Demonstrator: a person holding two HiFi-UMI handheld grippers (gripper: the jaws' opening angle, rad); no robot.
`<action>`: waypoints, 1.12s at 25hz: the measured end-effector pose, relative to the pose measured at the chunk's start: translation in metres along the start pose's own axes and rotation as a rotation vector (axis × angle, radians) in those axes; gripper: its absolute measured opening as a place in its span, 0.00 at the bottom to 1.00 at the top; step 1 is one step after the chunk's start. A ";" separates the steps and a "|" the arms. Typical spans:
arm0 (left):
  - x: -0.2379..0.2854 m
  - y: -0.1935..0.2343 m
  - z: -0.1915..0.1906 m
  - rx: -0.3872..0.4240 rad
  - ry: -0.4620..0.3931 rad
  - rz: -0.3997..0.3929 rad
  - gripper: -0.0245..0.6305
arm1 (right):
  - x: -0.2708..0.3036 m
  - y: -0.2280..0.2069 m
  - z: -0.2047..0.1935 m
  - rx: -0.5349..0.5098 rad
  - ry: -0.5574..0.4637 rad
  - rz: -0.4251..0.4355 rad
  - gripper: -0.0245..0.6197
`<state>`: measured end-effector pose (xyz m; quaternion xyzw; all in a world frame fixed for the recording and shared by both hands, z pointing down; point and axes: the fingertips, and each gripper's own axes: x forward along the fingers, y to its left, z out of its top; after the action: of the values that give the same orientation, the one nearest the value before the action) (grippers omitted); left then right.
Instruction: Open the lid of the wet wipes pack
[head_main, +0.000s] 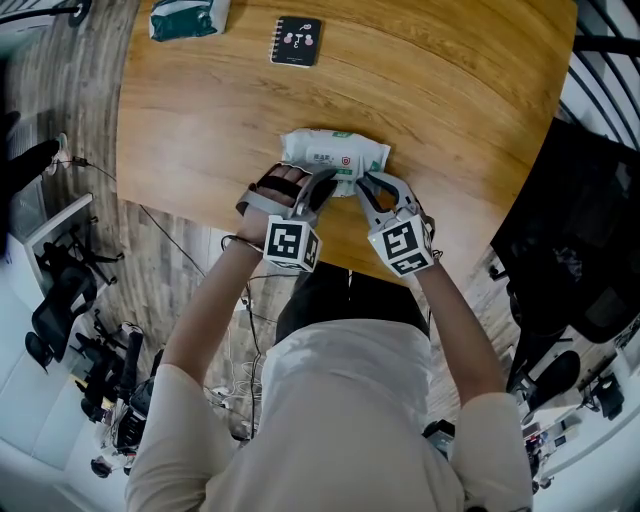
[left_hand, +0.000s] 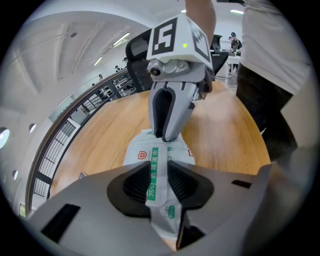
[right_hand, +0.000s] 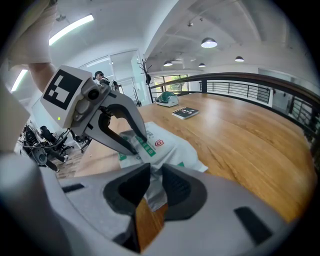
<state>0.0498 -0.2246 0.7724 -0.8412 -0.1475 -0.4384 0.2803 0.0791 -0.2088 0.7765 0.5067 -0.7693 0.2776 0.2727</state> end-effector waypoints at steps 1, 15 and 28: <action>0.001 0.000 0.000 0.007 0.003 -0.003 0.19 | 0.000 0.000 0.000 0.001 0.000 -0.001 0.13; -0.006 0.003 0.003 -0.039 -0.007 -0.089 0.14 | 0.003 0.000 -0.002 -0.027 -0.007 -0.011 0.13; -0.021 0.022 0.011 -0.112 -0.043 -0.084 0.12 | 0.005 0.000 -0.003 -0.030 -0.002 -0.019 0.13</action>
<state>0.0562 -0.2360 0.7426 -0.8580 -0.1636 -0.4390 0.2108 0.0773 -0.2099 0.7823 0.5099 -0.7689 0.2630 0.2822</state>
